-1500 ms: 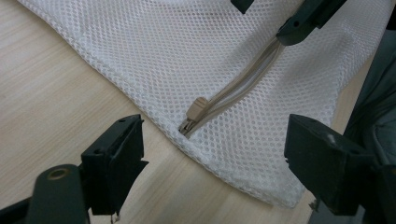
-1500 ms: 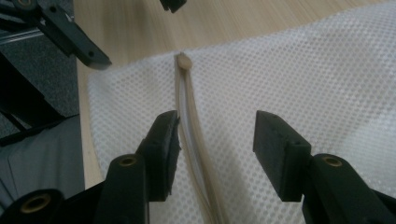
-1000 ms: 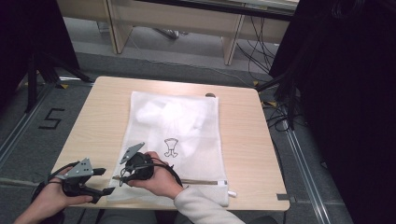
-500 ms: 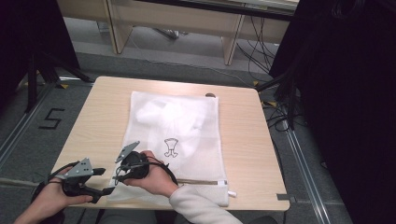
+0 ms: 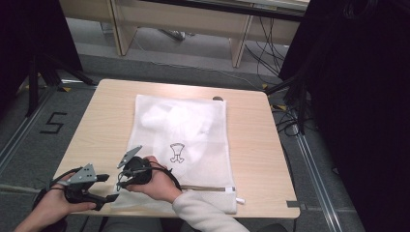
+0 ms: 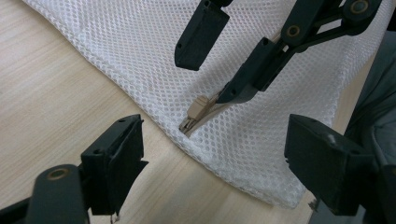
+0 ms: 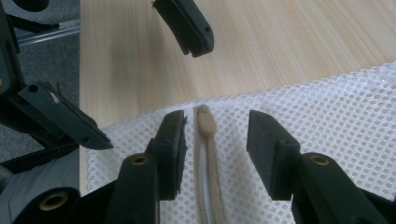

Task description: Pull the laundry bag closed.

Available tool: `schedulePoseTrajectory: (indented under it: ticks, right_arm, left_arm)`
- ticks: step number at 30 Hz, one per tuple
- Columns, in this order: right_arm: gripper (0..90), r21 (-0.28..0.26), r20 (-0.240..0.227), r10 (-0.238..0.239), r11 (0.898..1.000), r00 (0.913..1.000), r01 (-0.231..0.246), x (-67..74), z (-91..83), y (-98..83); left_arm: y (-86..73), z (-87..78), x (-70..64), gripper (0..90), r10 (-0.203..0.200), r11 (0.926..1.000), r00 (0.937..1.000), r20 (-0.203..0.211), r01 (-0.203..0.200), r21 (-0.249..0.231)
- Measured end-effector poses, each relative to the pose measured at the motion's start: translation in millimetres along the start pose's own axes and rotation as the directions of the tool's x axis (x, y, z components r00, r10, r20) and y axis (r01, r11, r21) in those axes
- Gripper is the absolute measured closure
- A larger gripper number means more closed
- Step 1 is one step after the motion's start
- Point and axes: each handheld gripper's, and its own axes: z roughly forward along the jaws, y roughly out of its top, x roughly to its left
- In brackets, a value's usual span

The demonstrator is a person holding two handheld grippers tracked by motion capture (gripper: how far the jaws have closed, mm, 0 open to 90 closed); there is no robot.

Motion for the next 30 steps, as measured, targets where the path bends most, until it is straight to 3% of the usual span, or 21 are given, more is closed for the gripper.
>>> schedulePoseTrajectory:
  ticks: [8, 10, 11, 17, 26, 30]
  right_arm:
    - [60.9, 0.008, -0.009, 0.005, 1.0, 0.9999, -0.005, -1.8, 3.0, 2.3]
    - [61.9, 0.011, -0.013, 0.008, 1.0, 0.9999, -0.008, -1.7, 4.2, 3.1]
    - [62.5, 0.016, -0.017, 0.009, 1.0, 0.9998, -0.008, -1.6, 4.4, 3.5]
    - [64.7, 0.018, -0.035, 0.034, 0.999, 0.9988, -0.034, -3.1, 8.3, 4.1]
    - [71.4, 0.043, -0.036, 0.035, 0.998, 0.9987, -0.034, -2.0, 12.7, 3.8]
    - [73.4, 0.047, -0.032, 0.013, 0.999, 0.9994, -0.012, -2.6, 14.3, 4.1]
  left_arm:
    - [0.1, 0.4, -0.5, 19.4, -0.005, 1.0, 1.0, 0.003, 0.005, -0.005]
    - [0.2, -0.1, 0.1, 19.4, 0.005, 1.0, 1.0, 0.001, -0.005, 0.001]
    - [0.7, -0.5, 1.6, 19.4, 0.032, 0.9995, 0.9995, 0.0, -0.032, 0.004]
    - [0.7, -0.3, 1.1, 19.4, 0.031, 0.9995, 0.9995, 0.005, -0.031, 0.004]
    - [0.7, -0.1, 1.0, 19.4, 0.029, 0.9996, 0.9996, 0.004, -0.029, 0.004]
    - [1.1, -0.9, 0.7, 19.4, 0.031, 0.9994, 0.9995, -0.002, -0.031, 0.013]
